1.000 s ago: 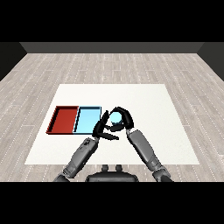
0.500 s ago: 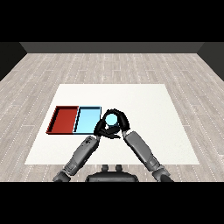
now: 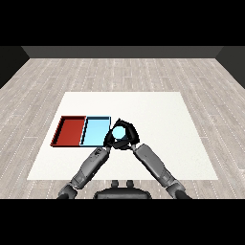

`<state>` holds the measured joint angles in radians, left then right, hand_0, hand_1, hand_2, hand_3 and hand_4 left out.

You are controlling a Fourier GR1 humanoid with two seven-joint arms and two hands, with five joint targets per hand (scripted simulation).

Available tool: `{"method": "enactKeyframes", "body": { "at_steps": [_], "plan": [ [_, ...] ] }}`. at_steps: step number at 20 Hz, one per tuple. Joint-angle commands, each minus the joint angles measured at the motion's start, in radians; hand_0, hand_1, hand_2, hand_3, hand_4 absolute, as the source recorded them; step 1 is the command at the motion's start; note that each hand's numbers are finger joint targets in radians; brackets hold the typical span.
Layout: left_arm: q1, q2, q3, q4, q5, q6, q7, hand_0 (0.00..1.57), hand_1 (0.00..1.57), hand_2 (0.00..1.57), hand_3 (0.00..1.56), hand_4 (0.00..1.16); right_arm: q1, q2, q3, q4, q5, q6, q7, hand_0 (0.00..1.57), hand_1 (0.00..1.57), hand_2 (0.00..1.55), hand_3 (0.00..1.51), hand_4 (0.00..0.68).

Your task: Pick the blue can and put it in the blue box

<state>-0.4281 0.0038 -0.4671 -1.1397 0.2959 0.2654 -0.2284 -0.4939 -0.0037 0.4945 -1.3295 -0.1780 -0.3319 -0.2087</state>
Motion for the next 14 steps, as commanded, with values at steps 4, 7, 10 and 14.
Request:
{"method": "enactKeyframes", "body": {
  "at_steps": [4,7,10,14],
  "plan": [
    [-0.106,-0.003,-0.045,0.053,-0.074,0.145,0.110,0.00,0.00,0.00,0.00,0.00,-0.033,0.003,0.073,-0.053,-0.061,-0.080,0.047,1.48,1.48,1.46,1.41,0.572],
    [-0.163,-0.002,-0.085,0.099,-0.080,0.175,0.103,0.00,0.00,0.00,0.00,0.00,-0.056,0.003,0.027,-0.003,-0.050,-0.040,0.031,1.48,1.48,1.46,1.40,0.565],
    [-0.068,0.007,-0.013,0.092,-0.097,0.135,-0.030,0.00,0.00,0.30,0.00,0.53,-0.072,0.002,0.019,0.075,-0.077,-0.008,-0.035,1.49,1.49,1.46,1.40,0.557],
    [-0.083,-0.002,-0.072,0.077,-0.022,0.221,-0.004,0.78,0.78,0.79,0.20,0.64,-0.017,0.002,-0.015,0.049,-0.048,0.034,-0.043,1.48,1.48,1.46,1.41,0.587]
  ]
}}
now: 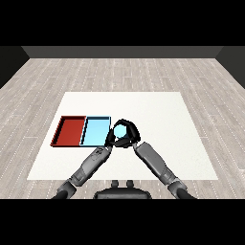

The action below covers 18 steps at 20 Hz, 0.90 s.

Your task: Pick the blue can and put it in the blue box

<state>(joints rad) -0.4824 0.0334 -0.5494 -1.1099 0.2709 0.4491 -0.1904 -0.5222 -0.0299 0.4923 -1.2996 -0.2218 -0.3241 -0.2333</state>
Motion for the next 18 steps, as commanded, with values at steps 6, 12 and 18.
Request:
{"method": "enactKeyframes", "body": {
  "at_steps": [6,12,18],
  "plan": [
    [-0.007,-0.032,-0.019,-0.022,0.002,0.102,0.051,0.83,0.83,0.86,0.57,0.64,-0.009,0.029,-0.002,0.002,-0.021,0.027,-0.010,1.47,1.47,1.45,1.40,0.576],
    [-0.058,-0.033,0.006,0.027,0.127,0.116,-0.134,1.57,1.57,1.57,1.47,0.70,0.060,0.029,0.066,-0.063,-0.061,-0.053,0.010,1.18,1.18,1.25,1.12,0.408],
    [-0.039,-0.033,0.017,0.057,0.140,0.119,-0.249,1.57,1.57,1.55,1.47,1.04,0.056,0.029,-0.033,-0.074,0.026,0.023,0.093,0.00,0.00,0.00,0.00,0.000]
  ]
}}
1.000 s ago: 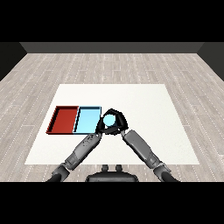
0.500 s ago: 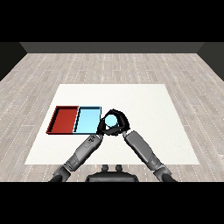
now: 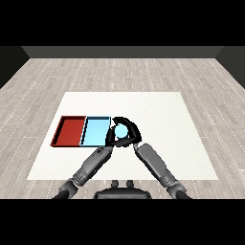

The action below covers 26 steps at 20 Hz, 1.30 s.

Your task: Pick the blue can and put it in the blue box

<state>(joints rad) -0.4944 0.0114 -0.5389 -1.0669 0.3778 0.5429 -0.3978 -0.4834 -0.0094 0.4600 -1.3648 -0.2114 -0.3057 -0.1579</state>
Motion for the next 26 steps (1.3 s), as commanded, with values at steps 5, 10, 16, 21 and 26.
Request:
{"method": "enactKeyframes", "body": {
  "at_steps": [5,10,16,21,26],
  "plan": [
    [-0.059,-0.011,0.029,0.017,0.050,0.002,-0.063,1.57,1.57,1.55,1.44,1.12,0.095,0.009,0.031,-0.080,0.063,-0.053,0.019,0.00,0.00,0.00,0.00,0.000],
    [-0.037,-0.011,0.028,0.085,-0.025,0.028,-0.114,1.57,1.57,1.57,1.48,1.14,0.012,-0.010,-0.134,0.005,-0.019,0.054,-0.038,0.00,0.00,0.00,0.00,0.000],
    [0.020,-0.004,0.020,-0.034,-0.100,0.082,-0.029,1.57,1.57,1.57,1.48,1.14,0.119,-0.078,-0.207,-0.131,-0.092,0.186,-0.074,0.00,0.00,0.00,0.00,0.000],
    [0.019,0.095,0.140,0.070,-0.092,0.003,-0.094,1.57,1.57,1.57,1.47,1.13,0.262,-0.138,-0.197,-0.378,-0.074,0.156,0.013,0.00,0.00,0.00,0.00,0.000],
    [-0.060,0.173,0.234,0.140,-0.103,0.048,-0.014,1.57,1.57,1.57,1.49,1.14,0.325,-0.181,-0.291,-0.428,-0.104,0.179,-0.039,0.00,0.00,0.00,0.00,0.000]
  ]
}}
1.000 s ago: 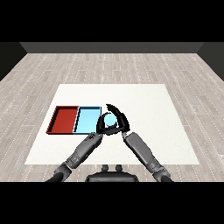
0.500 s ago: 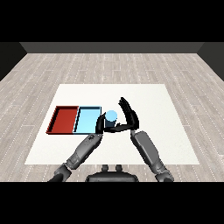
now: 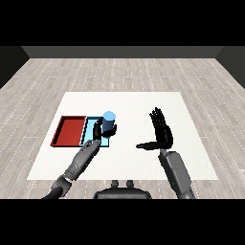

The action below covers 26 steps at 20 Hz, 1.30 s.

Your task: Pick the blue can and put it in the blue box

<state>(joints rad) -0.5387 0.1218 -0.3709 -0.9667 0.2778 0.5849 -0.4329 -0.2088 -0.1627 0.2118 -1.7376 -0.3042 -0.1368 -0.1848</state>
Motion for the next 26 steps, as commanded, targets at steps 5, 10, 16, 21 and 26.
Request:
{"method": "enactKeyframes", "body": {
  "at_steps": [5,10,16,21,26],
  "plan": [
    [-0.079,0.167,0.110,0.192,-0.029,-0.029,0.110,1.56,1.56,1.54,1.47,1.10,0.079,0.007,-0.062,-0.026,-0.012,-0.003,-0.052,0.00,0.00,0.00,0.00,0.000],
    [-0.176,0.135,0.129,0.466,-0.060,-0.071,0.136,1.57,1.57,1.56,1.49,1.06,0.007,-0.002,-0.109,0.045,-0.065,0.046,-0.025,0.00,0.00,0.00,0.00,0.000],
    [-0.270,0.092,0.139,0.749,-0.111,-0.110,0.106,1.57,1.57,1.56,1.46,1.03,0.005,0.029,-0.135,0.096,-0.071,0.032,-0.053,0.00,0.00,0.00,0.00,0.000],
    [-0.291,0.036,0.184,0.863,-0.086,-0.073,0.145,1.06,1.06,1.05,1.11,0.92,0.007,0.023,-0.159,0.195,-0.064,0.064,-0.112,0.00,0.00,0.00,0.00,0.000],
    [-0.290,0.037,0.272,0.879,-0.013,-0.097,0.165,0.80,0.80,0.89,1.14,0.75,0.028,0.014,-0.193,0.141,-0.108,0.077,-0.087,0.00,0.00,0.00,0.00,0.000]
  ]
}}
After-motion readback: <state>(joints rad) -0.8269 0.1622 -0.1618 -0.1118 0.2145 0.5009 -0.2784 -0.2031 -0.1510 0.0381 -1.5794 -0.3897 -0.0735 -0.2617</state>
